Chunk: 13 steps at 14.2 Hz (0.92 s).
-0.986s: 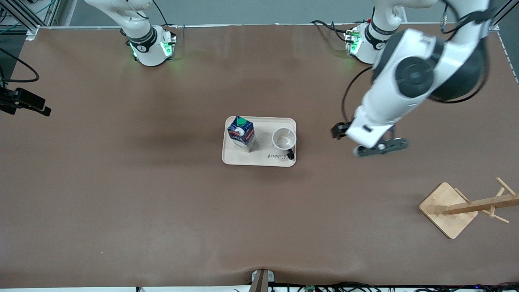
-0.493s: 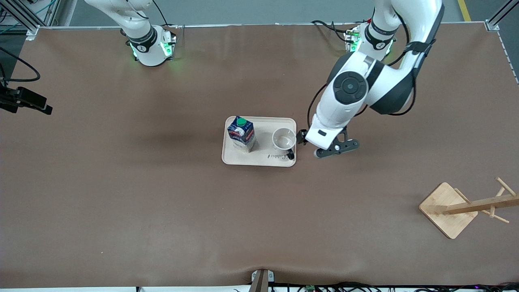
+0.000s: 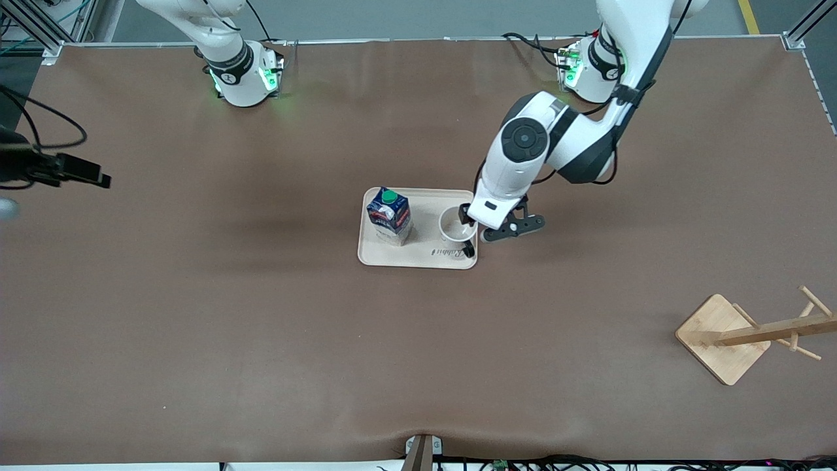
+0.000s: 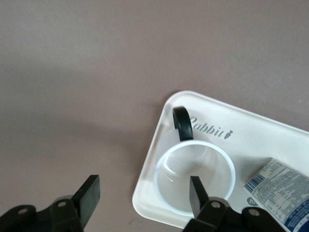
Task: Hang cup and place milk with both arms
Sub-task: 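Lower the left gripper and grasp the white mug by its rim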
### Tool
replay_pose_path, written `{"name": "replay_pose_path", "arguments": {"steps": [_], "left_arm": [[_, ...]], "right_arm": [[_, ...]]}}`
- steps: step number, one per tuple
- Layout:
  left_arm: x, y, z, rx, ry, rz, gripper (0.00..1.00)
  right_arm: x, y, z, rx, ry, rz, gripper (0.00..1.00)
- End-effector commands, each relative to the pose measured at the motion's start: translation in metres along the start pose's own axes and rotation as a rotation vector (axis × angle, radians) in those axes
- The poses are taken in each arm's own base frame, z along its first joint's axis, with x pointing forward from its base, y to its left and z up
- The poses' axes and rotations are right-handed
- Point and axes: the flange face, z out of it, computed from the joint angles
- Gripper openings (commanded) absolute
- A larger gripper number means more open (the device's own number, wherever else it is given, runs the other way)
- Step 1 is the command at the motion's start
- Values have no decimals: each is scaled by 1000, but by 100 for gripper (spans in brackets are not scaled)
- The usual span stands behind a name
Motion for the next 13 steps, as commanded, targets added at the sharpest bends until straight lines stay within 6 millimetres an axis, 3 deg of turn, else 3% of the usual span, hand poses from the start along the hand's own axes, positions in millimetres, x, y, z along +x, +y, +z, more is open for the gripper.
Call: {"name": "replay_pose_path", "arguments": {"steps": [1, 5, 7, 8, 9, 11, 13], "left_arm": [[-9, 13, 32, -11, -2, -36, 76], [-16, 20, 64, -11, -19, -71, 62], [-14, 21, 74, -5, -29, -81, 46], [-15, 22, 75, -4, -28, -78, 30], [-16, 21, 76, 1, -31, -78, 4], [-15, 16, 75, 19, -40, -82, 0], [-12, 16, 61, 25, -35, -83, 0]], "right_arm": [[2, 9, 0, 43, -20, 17, 100], [-1, 7, 14, 45, -101, 15, 100], [-4, 7, 17, 46, -136, 14, 100], [2, 12, 25, 49, -148, 22, 100], [7, 16, 31, 54, -159, 27, 100], [17, 28, 47, 59, -189, 41, 100], [19, 38, 53, 65, -204, 60, 100]]}}
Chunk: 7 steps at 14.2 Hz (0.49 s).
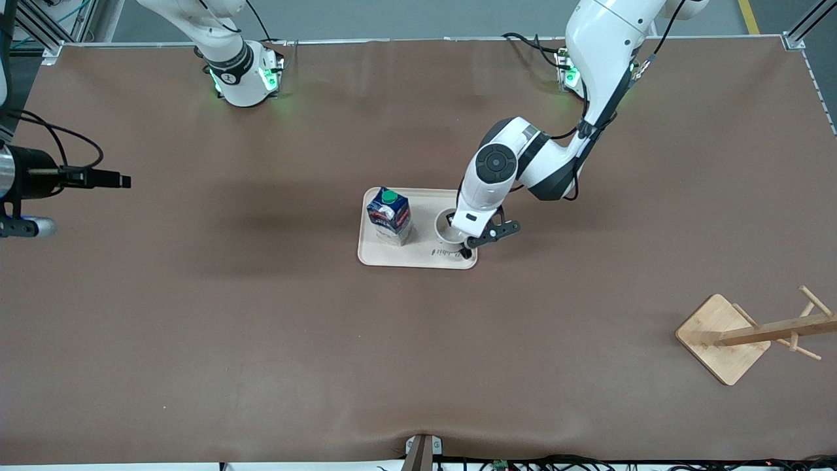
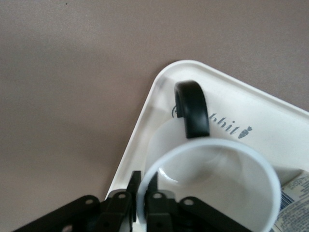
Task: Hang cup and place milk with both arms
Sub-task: 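Lower the left gripper and grasp the white mug by its rim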
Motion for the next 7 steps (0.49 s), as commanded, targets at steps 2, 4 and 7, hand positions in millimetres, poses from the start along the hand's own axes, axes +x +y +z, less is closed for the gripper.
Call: {"name": "replay_pose_path", "arguments": {"steps": [2, 4, 7], "left_arm": [[6, -2, -56, 18, 25, -23, 0], [10, -11, -93, 75, 22, -23, 0], [50, -37, -166, 152, 111, -29, 0]], "right_arm": [[8, 12, 3, 18, -15, 15, 100], [14, 15, 10, 21, -28, 19, 100], [31, 19, 18, 22, 3, 27, 100]]}}
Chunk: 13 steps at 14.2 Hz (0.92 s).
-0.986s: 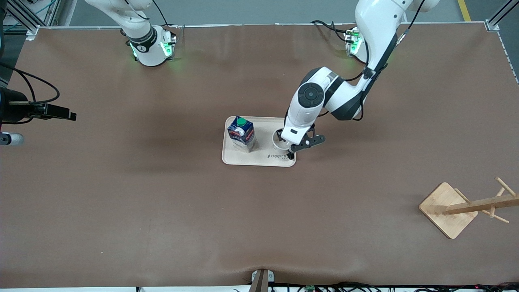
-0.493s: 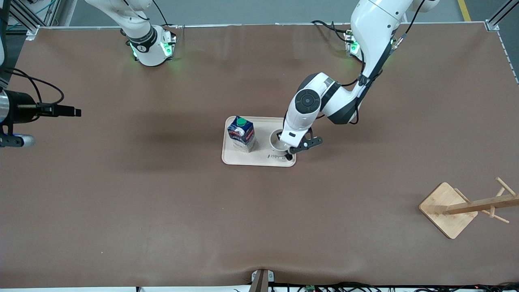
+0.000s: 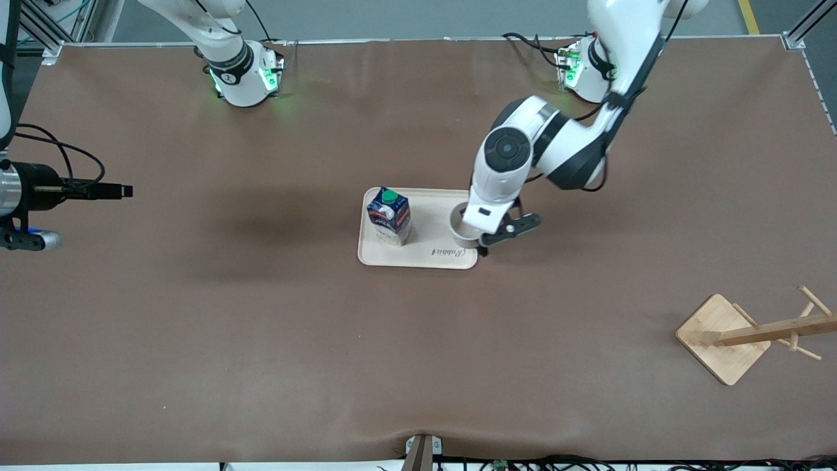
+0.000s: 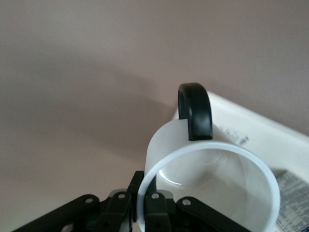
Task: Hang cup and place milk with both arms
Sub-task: 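Carry the mug toward the stand while the right gripper reaches the milk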
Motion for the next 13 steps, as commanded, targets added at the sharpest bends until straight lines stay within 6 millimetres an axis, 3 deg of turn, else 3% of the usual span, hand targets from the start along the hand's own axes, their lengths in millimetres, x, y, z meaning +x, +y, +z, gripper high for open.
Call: {"name": "replay_pose_path", "arguments": {"steps": [1, 3, 4, 8, 13], "left_arm": [[36, -33, -53, 63, 37, -9, 0], [70, -73, -79, 96, 13, 24, 0], [88, -96, -98, 79, 27, 37, 0], [153, -183, -126, 48, 50, 67, 0], [195, -274, -157, 21, 82, 159, 0]], "right_arm": [[23, 5, 2, 13, 76, 7, 100], [27, -8, 10, 14, 79, -12, 100], [25, -27, 14, 5, 62, -34, 100], [7, -121, 31, -60, -1, -43, 100], [-19, -231, 72, 52, -93, 110, 100]]}}
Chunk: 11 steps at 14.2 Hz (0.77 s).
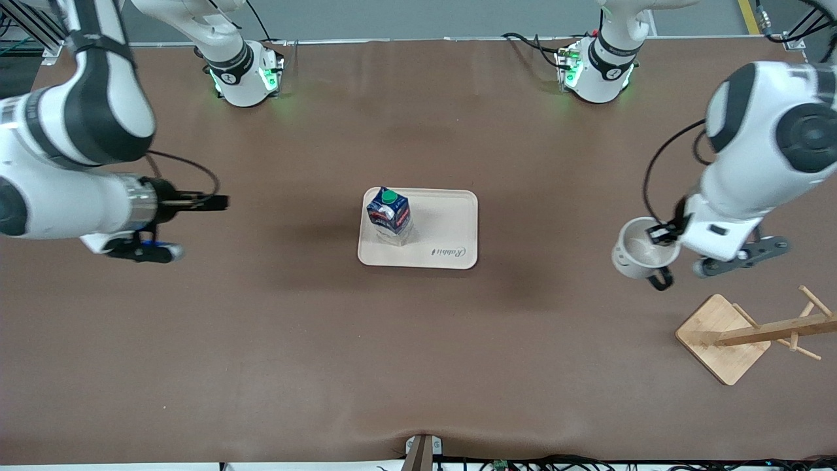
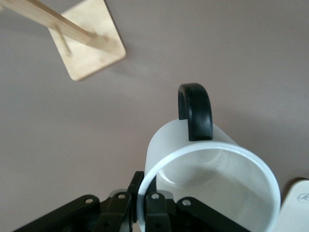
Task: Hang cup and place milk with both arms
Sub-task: 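Carry the mug toward the stand while the right gripper reaches the milk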
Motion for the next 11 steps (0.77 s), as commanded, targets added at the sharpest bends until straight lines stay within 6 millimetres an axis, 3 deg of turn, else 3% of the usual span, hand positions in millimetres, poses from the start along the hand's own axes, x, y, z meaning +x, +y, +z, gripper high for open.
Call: {"name": "replay_pose_path", "arguments": {"steps": [1, 7, 9, 11], "left_arm": [[5, -41, -21, -3, 24, 81, 0], [32, -118, -23, -47, 64, 173, 0], [36, -132, -22, -122, 72, 203, 0], [42, -160, -20, -146, 88, 241, 0]], "right_arm": [[-18, -40, 19, 55, -29, 96, 100], [-43, -135, 61, 108, 63, 344, 100], [-52, -167, 83, 134, 109, 403, 100], [-62, -194, 102, 162, 149, 432, 100]]}}
